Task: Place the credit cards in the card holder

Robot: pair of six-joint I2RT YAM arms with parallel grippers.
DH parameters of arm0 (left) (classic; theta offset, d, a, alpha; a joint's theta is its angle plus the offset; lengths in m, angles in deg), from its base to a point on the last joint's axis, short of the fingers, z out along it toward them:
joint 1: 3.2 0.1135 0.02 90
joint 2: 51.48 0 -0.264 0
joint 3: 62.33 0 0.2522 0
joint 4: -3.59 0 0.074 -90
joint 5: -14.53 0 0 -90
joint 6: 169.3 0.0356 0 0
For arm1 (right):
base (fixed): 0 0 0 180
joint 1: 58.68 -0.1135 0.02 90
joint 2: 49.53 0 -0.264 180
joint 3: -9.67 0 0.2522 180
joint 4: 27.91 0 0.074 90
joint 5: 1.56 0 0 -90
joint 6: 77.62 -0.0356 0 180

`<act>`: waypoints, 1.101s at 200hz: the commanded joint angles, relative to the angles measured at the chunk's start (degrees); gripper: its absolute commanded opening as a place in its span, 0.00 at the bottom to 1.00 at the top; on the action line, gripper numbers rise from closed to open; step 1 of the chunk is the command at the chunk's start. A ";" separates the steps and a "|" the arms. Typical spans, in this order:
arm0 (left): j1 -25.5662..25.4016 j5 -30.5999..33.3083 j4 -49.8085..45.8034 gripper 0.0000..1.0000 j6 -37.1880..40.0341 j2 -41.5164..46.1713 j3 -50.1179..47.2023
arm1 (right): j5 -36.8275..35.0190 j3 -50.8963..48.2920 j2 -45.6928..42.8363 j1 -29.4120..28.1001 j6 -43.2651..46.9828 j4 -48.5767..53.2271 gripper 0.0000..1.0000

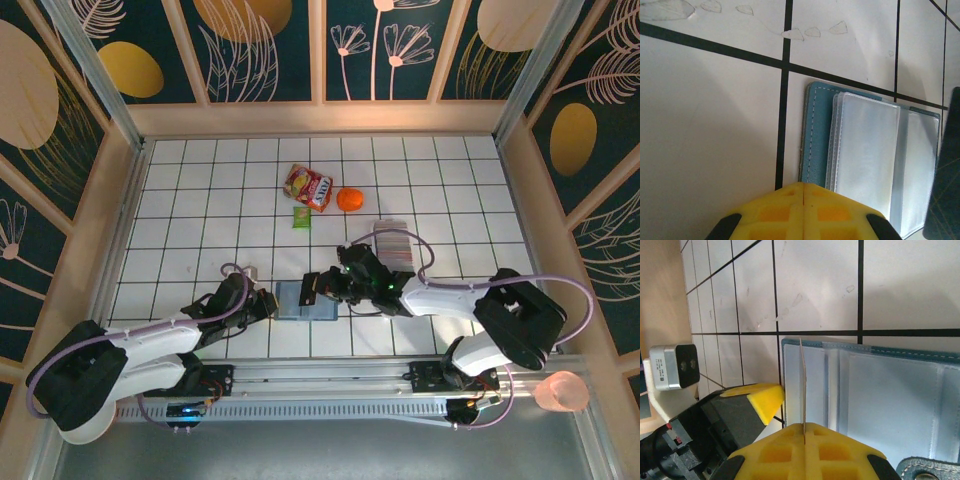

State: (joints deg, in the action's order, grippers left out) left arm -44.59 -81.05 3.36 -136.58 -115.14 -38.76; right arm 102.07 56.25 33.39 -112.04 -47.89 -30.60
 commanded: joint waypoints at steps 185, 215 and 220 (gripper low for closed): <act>-0.37 -0.66 -0.54 0.05 -0.21 -1.29 -0.07 | 1.31 -0.29 4.71 -0.51 2.96 0.91 0.00; -0.34 -0.66 -0.54 0.05 -0.21 -1.29 -0.11 | 1.58 -0.30 5.01 -0.80 3.05 0.89 0.00; -0.36 -0.66 -0.54 0.05 -0.20 -1.29 -0.05 | 1.63 -0.34 5.05 -0.78 3.04 0.81 0.00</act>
State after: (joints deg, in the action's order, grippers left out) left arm -44.59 -81.07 3.80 -136.58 -115.46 -38.76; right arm 103.42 56.25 37.54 -112.11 -46.33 -30.27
